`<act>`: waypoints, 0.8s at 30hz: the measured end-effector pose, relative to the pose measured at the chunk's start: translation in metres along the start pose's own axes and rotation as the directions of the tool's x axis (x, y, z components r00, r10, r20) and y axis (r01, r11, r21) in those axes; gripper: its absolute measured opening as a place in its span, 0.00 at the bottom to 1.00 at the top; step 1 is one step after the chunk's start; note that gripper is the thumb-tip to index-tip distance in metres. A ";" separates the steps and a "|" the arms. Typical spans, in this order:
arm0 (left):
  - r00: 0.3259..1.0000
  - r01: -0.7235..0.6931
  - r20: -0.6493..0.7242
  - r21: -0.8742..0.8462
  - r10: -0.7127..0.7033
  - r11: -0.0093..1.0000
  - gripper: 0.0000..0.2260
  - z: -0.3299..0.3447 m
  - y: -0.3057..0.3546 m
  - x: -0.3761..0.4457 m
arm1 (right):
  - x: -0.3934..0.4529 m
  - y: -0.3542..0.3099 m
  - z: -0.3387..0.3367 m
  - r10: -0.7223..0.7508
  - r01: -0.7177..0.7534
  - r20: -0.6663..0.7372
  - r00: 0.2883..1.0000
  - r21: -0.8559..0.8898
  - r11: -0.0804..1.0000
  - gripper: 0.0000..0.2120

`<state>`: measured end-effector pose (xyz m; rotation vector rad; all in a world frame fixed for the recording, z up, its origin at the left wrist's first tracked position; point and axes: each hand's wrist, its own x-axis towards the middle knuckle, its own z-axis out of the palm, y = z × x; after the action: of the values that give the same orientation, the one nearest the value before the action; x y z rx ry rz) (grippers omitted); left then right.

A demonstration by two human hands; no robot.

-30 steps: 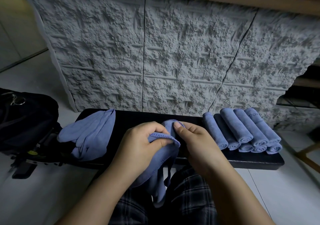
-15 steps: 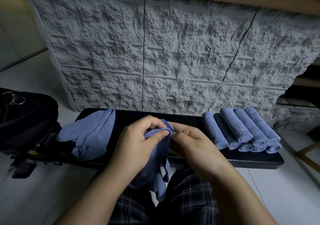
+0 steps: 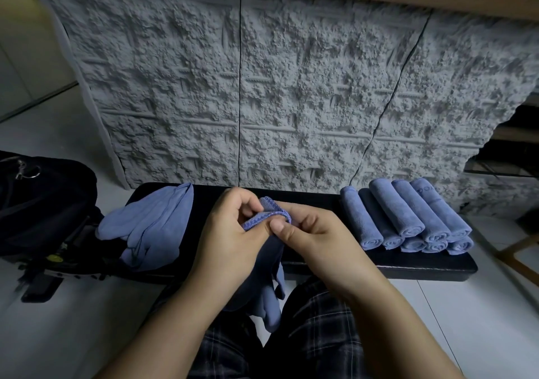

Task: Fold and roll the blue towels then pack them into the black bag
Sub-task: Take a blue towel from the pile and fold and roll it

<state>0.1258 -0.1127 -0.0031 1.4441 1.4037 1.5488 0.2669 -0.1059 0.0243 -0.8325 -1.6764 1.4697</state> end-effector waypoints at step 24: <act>0.831 -0.440 0.552 0.574 0.070 0.690 0.12 -0.078 0.086 0.080 | 0.009 -0.087 -0.085 -0.147 0.190 -0.582 0.800 0.013 0.982 0.16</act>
<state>0.0532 -0.0854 0.1139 2.3821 1.5458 0.6662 0.3353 -0.0666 0.1170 -0.9470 -1.1887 1.0029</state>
